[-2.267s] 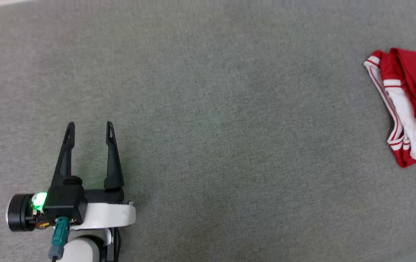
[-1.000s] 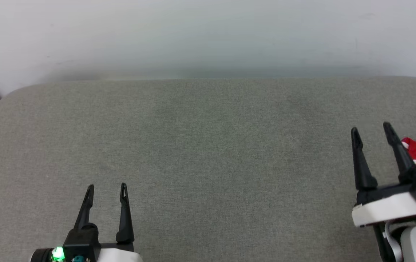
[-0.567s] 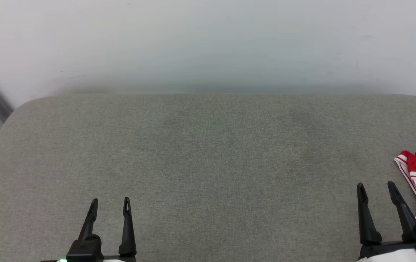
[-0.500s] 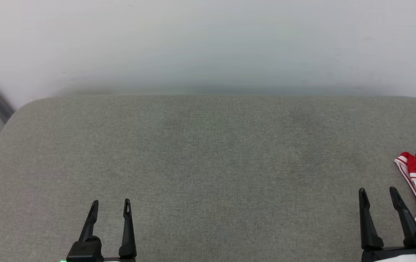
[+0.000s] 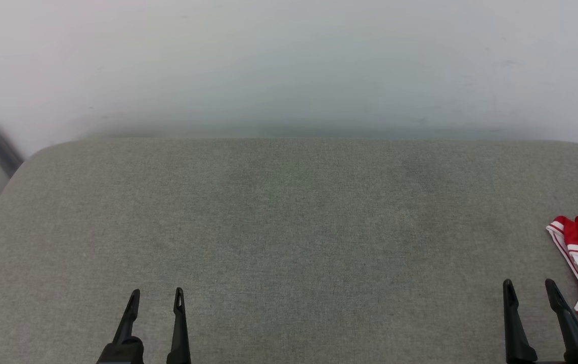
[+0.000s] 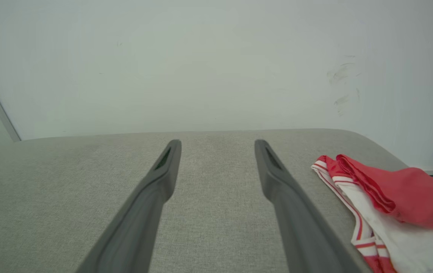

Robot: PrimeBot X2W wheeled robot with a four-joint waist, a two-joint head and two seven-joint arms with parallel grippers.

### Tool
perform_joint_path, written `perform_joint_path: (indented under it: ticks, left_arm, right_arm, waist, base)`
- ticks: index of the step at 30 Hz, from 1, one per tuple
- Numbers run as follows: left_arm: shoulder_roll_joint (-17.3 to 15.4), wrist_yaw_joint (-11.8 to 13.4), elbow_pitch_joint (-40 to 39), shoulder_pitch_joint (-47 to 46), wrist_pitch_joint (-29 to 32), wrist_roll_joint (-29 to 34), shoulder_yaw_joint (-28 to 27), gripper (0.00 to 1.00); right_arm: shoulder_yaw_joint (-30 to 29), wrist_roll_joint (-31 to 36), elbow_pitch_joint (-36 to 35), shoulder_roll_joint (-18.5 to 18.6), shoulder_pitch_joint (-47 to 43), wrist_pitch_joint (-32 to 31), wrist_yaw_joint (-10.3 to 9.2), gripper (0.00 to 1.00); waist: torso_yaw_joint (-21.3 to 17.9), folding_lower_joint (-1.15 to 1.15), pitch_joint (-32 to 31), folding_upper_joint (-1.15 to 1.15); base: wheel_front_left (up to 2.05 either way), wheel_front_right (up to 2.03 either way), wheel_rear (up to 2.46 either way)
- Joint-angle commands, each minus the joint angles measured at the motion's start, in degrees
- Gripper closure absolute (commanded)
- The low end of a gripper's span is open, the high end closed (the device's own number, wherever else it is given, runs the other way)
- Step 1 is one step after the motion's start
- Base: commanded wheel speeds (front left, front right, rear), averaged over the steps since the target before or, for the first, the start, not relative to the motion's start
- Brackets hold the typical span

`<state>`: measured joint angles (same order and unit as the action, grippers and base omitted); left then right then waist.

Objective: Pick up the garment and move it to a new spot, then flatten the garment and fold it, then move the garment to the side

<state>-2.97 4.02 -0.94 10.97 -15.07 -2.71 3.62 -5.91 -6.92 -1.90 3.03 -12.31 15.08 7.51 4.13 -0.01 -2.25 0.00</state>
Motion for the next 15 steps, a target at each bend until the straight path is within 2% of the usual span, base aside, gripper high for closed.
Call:
perform_joint_path:
  ticks: [1, 2, 3, 8, 15]
  left_arm:
    - [0.14, -0.09, 0.17, 0.43, -0.11, -0.13, 0.10, 0.00]
    - [0.14, -0.21, 0.19, 0.36, -0.11, -0.36, 0.08, 0.00]
    - [0.01, -0.10, 0.16, 0.00, 0.00, -0.22, 0.00, 1.00]
    - [0.00, -0.08, 2.76, 0.60, 0.30, -0.41, 0.04, 1.00]
    - [-0.56, -0.97, 3.32, -0.82, 1.70, -9.72, -0.21, 1.00]
  right_arm:
    - [0.26, -0.22, 0.07, -0.28, -0.71, 0.08, -0.05, 0.00]
    - [0.37, -0.34, 0.14, -0.29, -0.69, 0.08, -0.05, 0.00]
    - [0.35, -0.18, 0.17, -0.01, 0.00, 0.00, 0.00, 1.00]
    - [0.67, -0.34, 2.79, -0.03, 0.01, -0.13, 0.00, 1.00]
    - [0.97, -8.96, 3.90, 0.25, 1.75, -1.88, 0.00, 1.00]
  waist:
    - [0.02, 0.01, 0.01, 0.00]
    - [0.03, 0.01, 0.03, 0.00]
    - [0.03, 0.01, 0.03, 0.00]
    - [0.03, 0.01, 0.03, 0.00]
    - [-0.21, 0.01, 0.17, 0.00]
  base:
    - [0.00, 0.00, 0.00]
    - [0.00, 0.00, 0.00]
    - [0.00, 0.00, 0.00]
    - [0.00, 0.00, 0.00]
    - [0.00, 0.00, 0.00]
